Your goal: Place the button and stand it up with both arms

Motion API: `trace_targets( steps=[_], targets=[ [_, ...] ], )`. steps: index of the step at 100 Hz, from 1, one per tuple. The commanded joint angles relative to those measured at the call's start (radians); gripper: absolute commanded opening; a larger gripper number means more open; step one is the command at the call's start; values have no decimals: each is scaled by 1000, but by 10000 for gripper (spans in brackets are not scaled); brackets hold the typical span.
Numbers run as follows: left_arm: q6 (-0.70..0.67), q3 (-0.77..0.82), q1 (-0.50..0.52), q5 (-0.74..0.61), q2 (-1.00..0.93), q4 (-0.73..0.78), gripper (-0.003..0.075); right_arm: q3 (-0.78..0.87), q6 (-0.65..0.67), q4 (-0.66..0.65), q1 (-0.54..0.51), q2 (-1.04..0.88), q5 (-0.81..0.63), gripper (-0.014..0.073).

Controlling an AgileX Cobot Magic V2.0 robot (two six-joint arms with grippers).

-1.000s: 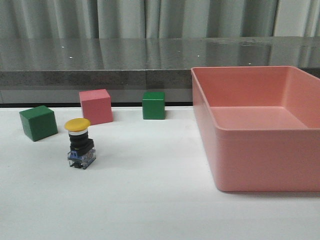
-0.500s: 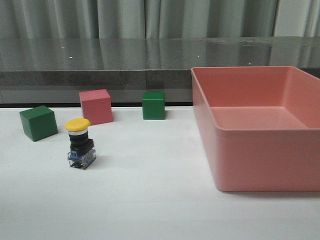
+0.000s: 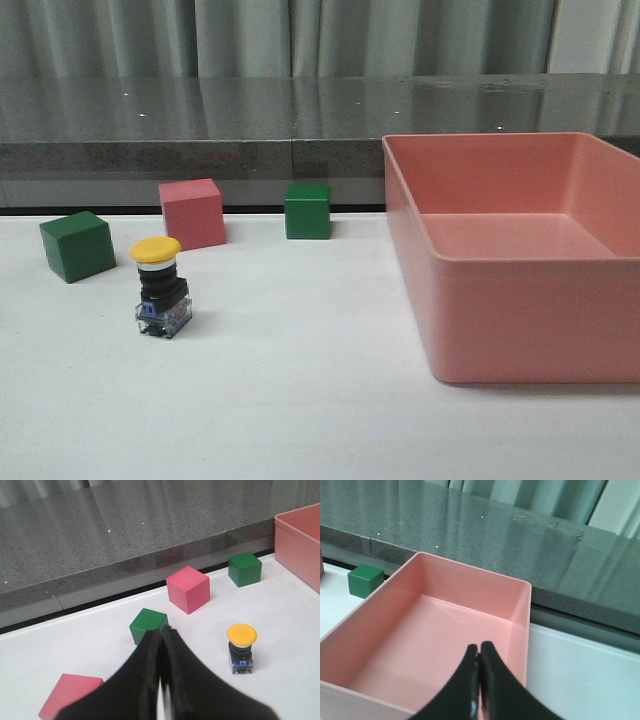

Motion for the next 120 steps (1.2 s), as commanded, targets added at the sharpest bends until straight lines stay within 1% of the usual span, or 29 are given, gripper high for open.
trace_targets(
  steps=[1, 13, 70, 78, 85, 88, 95, 100, 114, 120],
  targets=[
    [-7, 19, 3, -105, -51, -26, -19, -24, -2, -5, -5, 2, -81, -60],
    [-7, 42, 3, -101, -85, -33, -19, -24, -2, -5, -5, 2, -81, -60],
    [-7, 47, 3, -90, -85, -33, -19, -24, -2, -5, -5, 2, -81, -60],
    [-7, 49, 3, -94, -85, 11, -19, -24, -2, -5, -5, 2, -81, -60],
    [-10, 72, 3, -140, -92, 62, -19, -24, -2, -5, -5, 2, -81, -60],
    [-19, 93, 5, -185, -100, 88, -19, -24, -2, -5, -5, 2, -81, -60],
    [-75, 146, 16, -280, -137, 134, -19, -24, -2, -5, -5, 2, -81, -60],
    [-116, 183, 31, -314, -169, 148, -19, -24, -2, -5, -5, 2, -81, -60],
    [-194, 276, 95, -320, -276, 187, -19, -24, -2, -5, -5, 2, -81, -60],
    [-204, 308, 125, -320, -321, 195, -19, -24, -2, -5, -5, 2, -81, -60]
  ],
)
